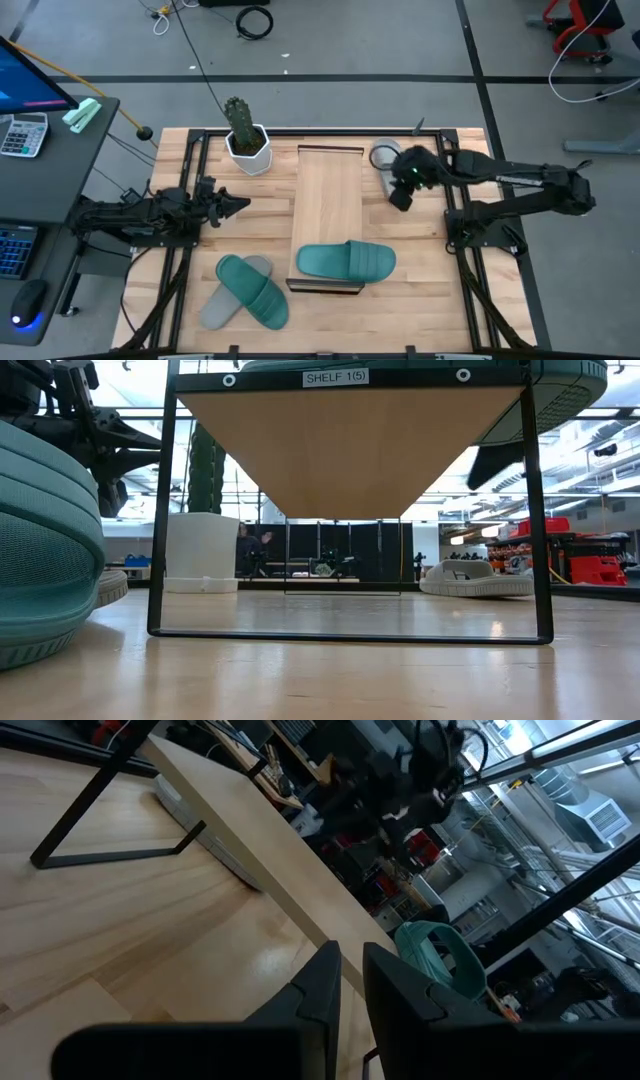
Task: Pick and place slides into the shelf
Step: Put the right gray slipper on the shelf
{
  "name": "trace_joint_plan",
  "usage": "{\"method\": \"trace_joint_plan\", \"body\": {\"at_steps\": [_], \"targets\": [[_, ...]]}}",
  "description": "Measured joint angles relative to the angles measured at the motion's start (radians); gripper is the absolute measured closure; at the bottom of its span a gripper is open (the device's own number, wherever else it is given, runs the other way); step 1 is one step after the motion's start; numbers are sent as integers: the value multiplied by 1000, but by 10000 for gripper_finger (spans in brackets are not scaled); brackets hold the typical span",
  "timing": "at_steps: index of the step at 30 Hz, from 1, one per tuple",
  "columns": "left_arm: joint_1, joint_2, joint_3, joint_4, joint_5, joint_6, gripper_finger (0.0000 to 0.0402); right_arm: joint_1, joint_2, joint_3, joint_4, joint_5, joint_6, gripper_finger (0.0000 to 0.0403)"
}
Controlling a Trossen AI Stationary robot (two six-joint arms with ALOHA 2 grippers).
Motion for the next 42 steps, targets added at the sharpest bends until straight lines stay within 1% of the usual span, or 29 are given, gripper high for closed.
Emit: {"method": "trace_joint_plan", "body": {"at_steps": [4, 8, 11, 14, 19, 27, 42], "targets": [[0, 0, 0, 0, 0, 0, 349, -60, 79, 39, -15, 61, -119, 227], [0, 0, 0, 0, -1, 0, 349, -117, 153, 37, -38, 86, -204, 188], [0, 0, 0, 0, -1, 0, 349, -161, 211, 36, -42, 112, -240, 166], [0, 0, 0, 0, -1, 14, 349, -201, 252, 36, -33, 117, -257, 153], [0, 0, 0, 0, -2, 16, 349, -237, 289, 35, -22, 118, -291, 150], [0, 0, 0, 0, -2, 17, 349, -283, 327, 35, 116, 126, -302, 155], [0, 0, 0, 0, -2, 19, 349, -356, 435, 35, 131, 99, -370, 146]]}}
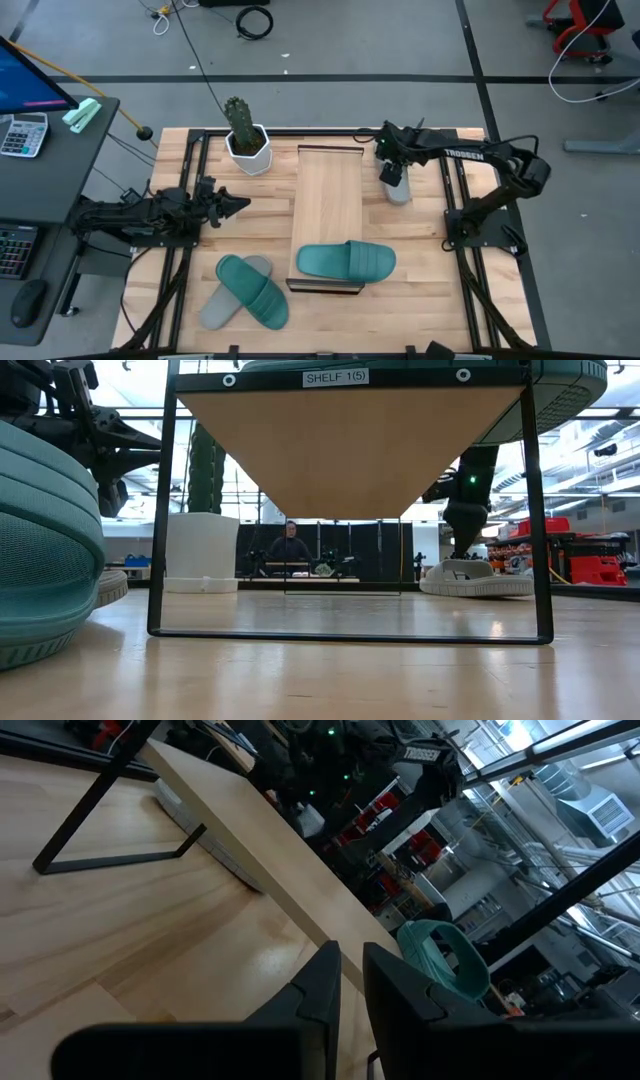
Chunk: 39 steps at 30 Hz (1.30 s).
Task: Pick and place slides into the shelf
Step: Put the right gray slipper on the shelf
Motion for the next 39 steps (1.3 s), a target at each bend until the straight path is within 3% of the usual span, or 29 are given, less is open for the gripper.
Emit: {"method": "trace_joint_plan", "body": {"at_steps": [14, 19, 25, 32, 39], "targets": [[0, 0, 0, 0, 0, -3, 349, -22, 130, 0, 48, -26, 46, 147], [0, 0, 0, 0, 0, -3, 349, -47, 147, 0, 64, -34, 110, 165], [0, 0, 0, 0, 0, -3, 349, -76, 138, 0, 68, -34, 118, 242], [0, 0, 0, 0, 0, -3, 349, -79, 138, 0, 64, -33, 113, 384], [0, 0, 0, 0, 0, -3, 349, -78, 125, 0, 41, -30, 90, 395]]}}
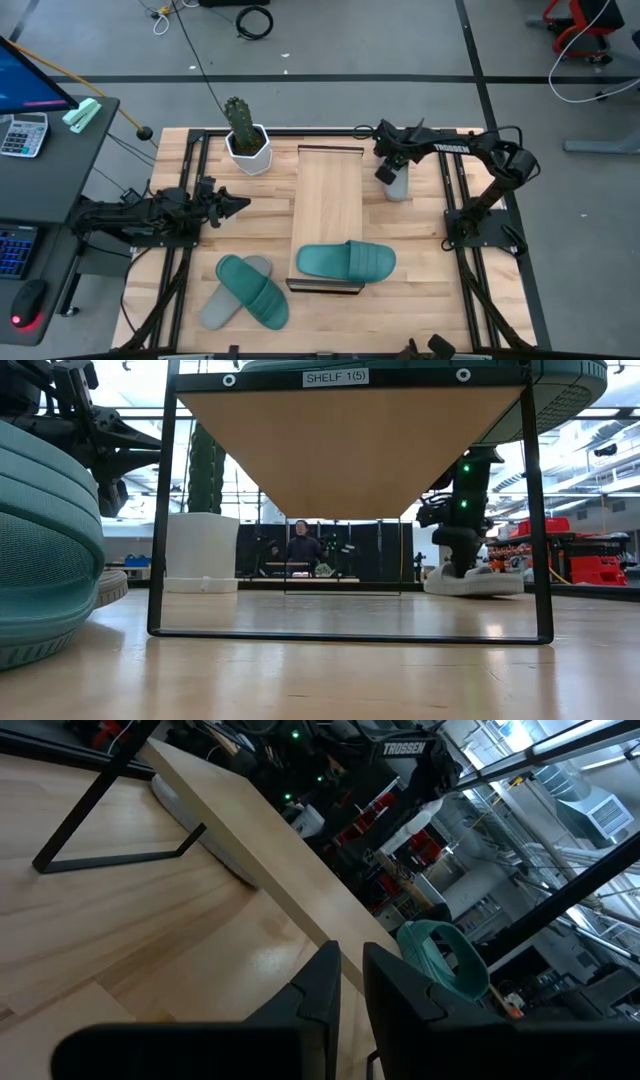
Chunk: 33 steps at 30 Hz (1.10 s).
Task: Pick and place slides into the shelf
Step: Put the right gray slipper on the shelf
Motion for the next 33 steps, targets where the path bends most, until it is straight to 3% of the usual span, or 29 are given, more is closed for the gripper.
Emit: {"method": "trace_joint_plan", "body": {"at_steps": [23, 33], "targets": [[0, 0, 0, 0, 0, 13, 349, 14, -519, -1, -101, 22, -83, 399], [0, 0, 0, 0, 0, 11, 349, 99, -661, -1, -99, 19, -183, 400]]}}
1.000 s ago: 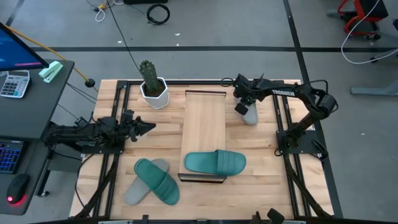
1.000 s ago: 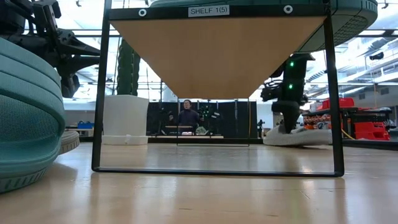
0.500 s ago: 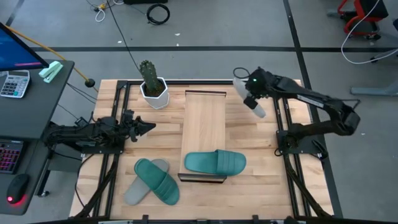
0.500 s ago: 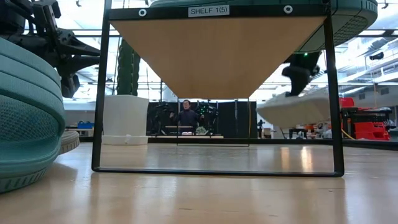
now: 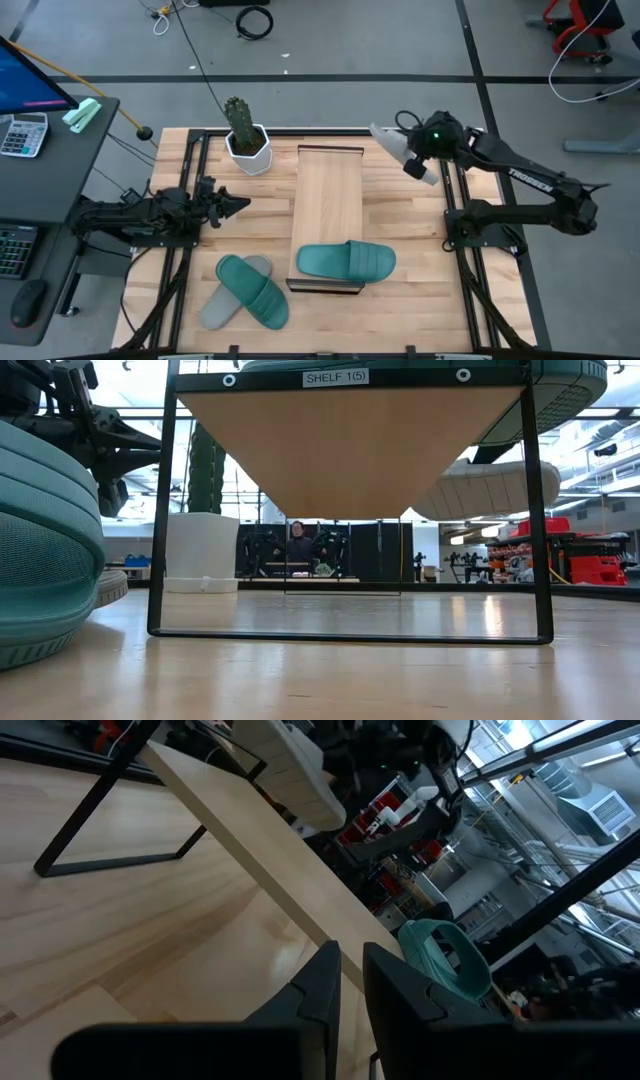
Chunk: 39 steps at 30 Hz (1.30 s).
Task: Pick and place slides into the shelf
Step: Put the right gray slipper on the shelf
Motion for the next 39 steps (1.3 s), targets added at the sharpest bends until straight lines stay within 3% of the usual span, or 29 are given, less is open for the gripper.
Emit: {"method": "trace_joint_plan", "body": {"at_steps": [6, 15, 24, 29, 39], "targets": [[0, 0, 0, 0, 0, -6, 349, 55, -1, 77, 0, 3, -12, 400], [0, 0, 0, 0, 0, -5, 349, 110, 94, 335, 0, 0, -105, 400], [0, 0, 0, 0, 0, -4, 349, 161, 257, 528, 0, -105, -170, 400], [0, 0, 0, 0, 0, -4, 349, 194, 342, 585, 0, -174, -199, 400], [0, 0, 0, 0, 0, 0, 349, 270, 480, 594, 48, -197, -313, 400]]}}
